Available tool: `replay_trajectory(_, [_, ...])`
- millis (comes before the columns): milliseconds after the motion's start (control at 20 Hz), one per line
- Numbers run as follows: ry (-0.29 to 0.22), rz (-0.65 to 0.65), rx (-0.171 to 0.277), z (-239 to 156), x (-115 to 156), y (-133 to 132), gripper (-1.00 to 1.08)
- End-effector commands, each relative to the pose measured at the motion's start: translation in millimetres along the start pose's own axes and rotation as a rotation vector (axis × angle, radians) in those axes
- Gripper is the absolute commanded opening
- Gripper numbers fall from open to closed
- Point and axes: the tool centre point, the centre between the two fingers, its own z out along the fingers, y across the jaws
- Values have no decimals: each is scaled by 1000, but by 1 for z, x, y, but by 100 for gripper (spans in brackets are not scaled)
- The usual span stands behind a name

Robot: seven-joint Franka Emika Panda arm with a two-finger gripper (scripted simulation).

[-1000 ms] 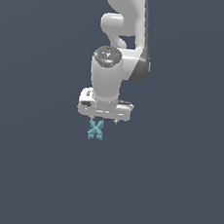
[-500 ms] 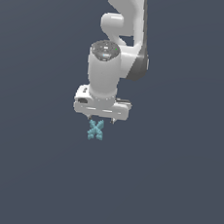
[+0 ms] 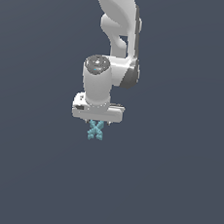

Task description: Pick up the object and move it to a goal position.

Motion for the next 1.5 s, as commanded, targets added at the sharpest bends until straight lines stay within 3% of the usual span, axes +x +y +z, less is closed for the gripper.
replay_trajectory(0, [-2, -16, 7, 16, -6, 6, 100])
replay_trajectory(1400, [-5, -40, 18, 91, -18, 13, 100])
replay_trajectory(1450, [-5, -40, 18, 91, -18, 13, -100])
